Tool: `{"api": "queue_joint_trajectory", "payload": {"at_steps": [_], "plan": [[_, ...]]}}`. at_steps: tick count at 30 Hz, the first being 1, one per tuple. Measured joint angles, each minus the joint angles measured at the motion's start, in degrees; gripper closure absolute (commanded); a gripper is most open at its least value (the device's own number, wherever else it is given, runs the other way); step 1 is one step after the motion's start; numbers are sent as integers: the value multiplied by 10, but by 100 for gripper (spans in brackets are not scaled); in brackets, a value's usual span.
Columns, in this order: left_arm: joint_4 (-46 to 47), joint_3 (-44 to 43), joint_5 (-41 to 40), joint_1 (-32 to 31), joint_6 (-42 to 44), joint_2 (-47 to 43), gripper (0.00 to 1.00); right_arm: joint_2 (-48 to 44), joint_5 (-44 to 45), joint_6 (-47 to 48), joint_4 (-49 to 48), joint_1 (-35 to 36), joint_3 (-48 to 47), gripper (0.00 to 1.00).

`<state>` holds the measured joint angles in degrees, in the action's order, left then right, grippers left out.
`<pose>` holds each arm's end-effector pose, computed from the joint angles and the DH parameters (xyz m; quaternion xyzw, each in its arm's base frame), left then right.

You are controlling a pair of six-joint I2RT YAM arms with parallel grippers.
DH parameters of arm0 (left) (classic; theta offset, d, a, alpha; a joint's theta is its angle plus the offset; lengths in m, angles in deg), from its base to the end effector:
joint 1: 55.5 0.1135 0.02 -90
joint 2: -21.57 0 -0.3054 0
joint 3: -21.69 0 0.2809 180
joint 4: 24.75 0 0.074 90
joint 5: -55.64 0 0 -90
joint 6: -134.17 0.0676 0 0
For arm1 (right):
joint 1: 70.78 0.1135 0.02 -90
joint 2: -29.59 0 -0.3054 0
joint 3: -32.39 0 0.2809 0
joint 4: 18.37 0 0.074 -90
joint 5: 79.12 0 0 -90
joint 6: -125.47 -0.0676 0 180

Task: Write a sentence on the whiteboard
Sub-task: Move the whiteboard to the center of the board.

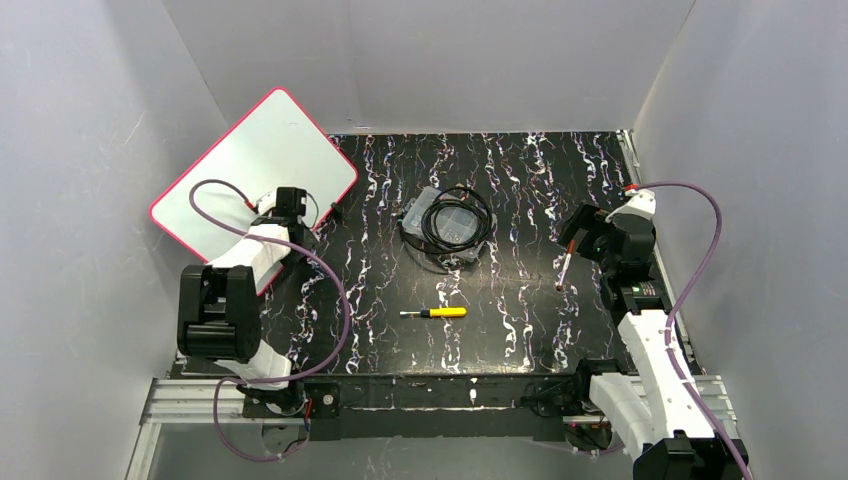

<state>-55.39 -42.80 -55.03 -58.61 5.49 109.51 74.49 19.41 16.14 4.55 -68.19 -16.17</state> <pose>0.3480 0.0050 0.1958 -0.3385 0.8742 0.0513 0.3442 0.2172 -0.0002 0.3005 0.1610 0.7982 0.0502 0.5783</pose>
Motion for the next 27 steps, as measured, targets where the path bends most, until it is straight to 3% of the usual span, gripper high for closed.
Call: {"api": "queue_joint_trajectory", "payload": {"at_steps": [27], "plan": [[1,-16,-17,-2,13,46,66,10,-28,2,-1,0,0,0]]}}
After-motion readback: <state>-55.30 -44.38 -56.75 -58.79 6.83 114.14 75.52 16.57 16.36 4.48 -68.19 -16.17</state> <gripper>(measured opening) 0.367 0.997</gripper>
